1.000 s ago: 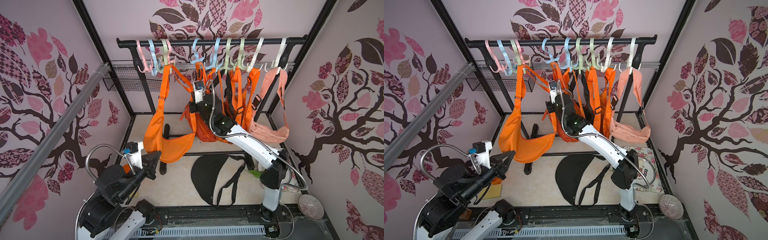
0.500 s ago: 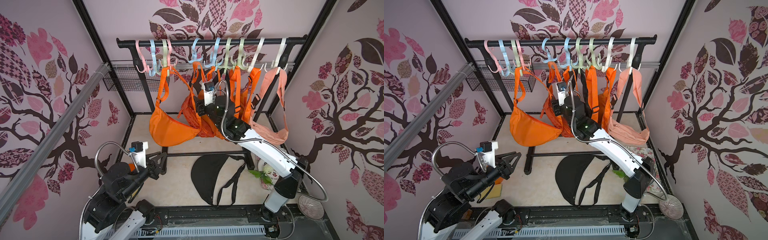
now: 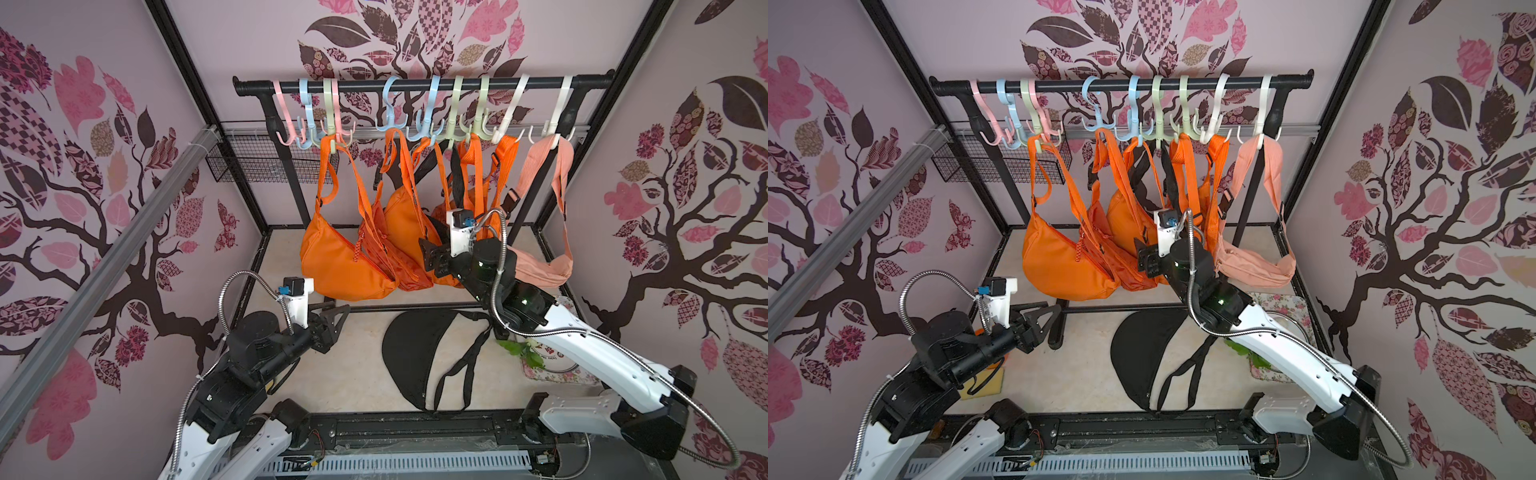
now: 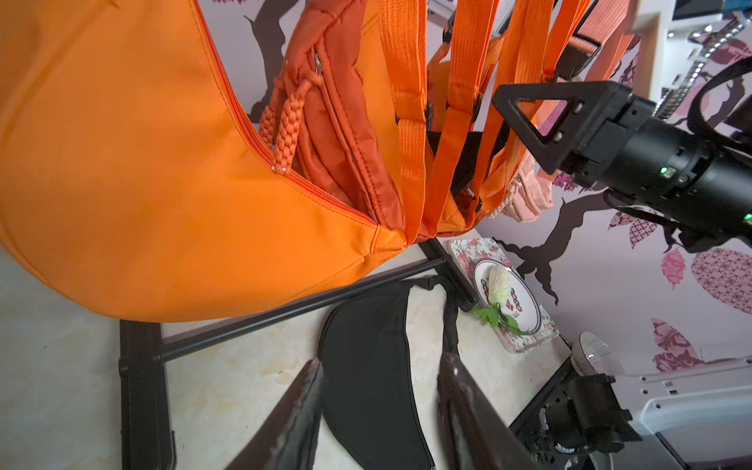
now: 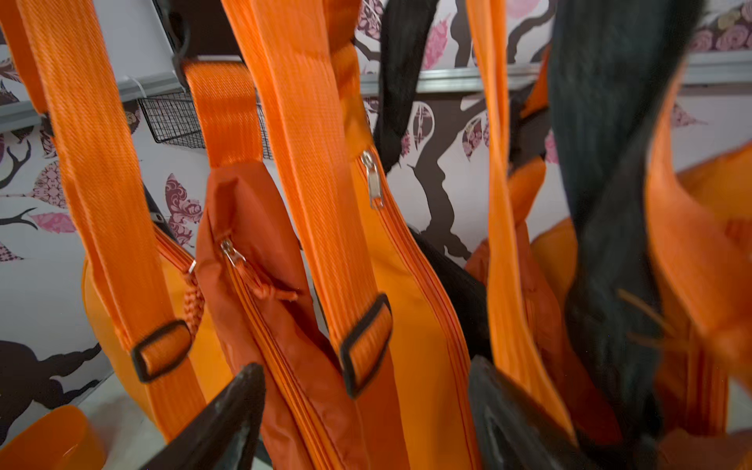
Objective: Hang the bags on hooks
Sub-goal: Hang the bag on the hook, then pick up the bag from the center of the board.
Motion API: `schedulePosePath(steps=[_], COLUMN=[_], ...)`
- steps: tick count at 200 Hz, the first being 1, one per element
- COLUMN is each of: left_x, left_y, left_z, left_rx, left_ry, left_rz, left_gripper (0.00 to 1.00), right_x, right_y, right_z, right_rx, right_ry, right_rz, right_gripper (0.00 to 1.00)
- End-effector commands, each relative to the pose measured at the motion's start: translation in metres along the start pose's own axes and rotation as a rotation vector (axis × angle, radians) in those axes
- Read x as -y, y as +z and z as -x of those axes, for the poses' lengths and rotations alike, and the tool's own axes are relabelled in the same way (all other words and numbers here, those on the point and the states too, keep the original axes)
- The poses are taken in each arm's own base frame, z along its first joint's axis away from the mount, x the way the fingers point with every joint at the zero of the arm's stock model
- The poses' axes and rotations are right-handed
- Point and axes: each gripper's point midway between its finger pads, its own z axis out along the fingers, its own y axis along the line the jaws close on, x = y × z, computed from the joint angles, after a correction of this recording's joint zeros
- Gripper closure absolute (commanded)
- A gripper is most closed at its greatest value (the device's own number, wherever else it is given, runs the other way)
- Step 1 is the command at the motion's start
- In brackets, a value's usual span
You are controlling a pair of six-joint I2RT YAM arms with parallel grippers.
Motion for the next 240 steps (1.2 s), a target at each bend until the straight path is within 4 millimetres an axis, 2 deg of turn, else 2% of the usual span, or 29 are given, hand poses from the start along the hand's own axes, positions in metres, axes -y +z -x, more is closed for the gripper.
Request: schedulePosePath(steps=[1, 32, 83, 115, 147, 169, 189, 209, 240], left_x=[0.003, 0.007, 0.011, 0.004, -0.011, -0.02, -0.034, -0.046, -0.051], left_y=[0.013, 0.033, 0.056, 0.075, 0.095, 0.107, 0.116, 0.123, 0.133], left_z=[-0.014, -0.049, -0.12, -0.166, -0.187, -0.199, -0.208, -0.21, -0.214], left_rx=[-0.027, -0.105, -0.244, -0.349, -0.41, -0.468, -0.494, -0.496, -0.544], left_ry=[-0.018, -0.035, -0.091, -0.145, -0.149, -0.146, -0.197, -0.225, -0.193], left_rz=[-0.021, -0.035, -0.045, -0.017, 0.09, 0.148, 0.176, 0.19, 0.223], left_gripper=[0.5, 0.49, 0.48, 0.46, 0.43, 0.41, 0.41, 0.41, 0.4], right_x=[0.022, 0.047, 0.089, 0.112, 0.126, 0.128, 0.13, 0.136, 0.147], right_y=[-0.025, -0.039, -0.061, -0.077, -0.097, -0.099, -0.1, -0.102, -0.099], right_z=[-0.031, -0.098, -0.181, -0.239, -0.283, -0.314, -0.332, -0.333, -0.342], right_rx=[-0.065, -0.19, -0.41, -0.537, -0.627, -0.706, -0.744, -0.731, -0.745], right_ry=[0.112, 0.186, 0.231, 0.347, 0.405, 0.456, 0.511, 0.507, 0.565], right_rz=[-0.057, -0.149, -0.375, -0.456, -0.556, -0.549, -0.542, -0.564, -0.558], right_gripper=[0.19, 0.19, 0.17, 0.17, 0.14, 0.13, 0.14, 0.13, 0.11])
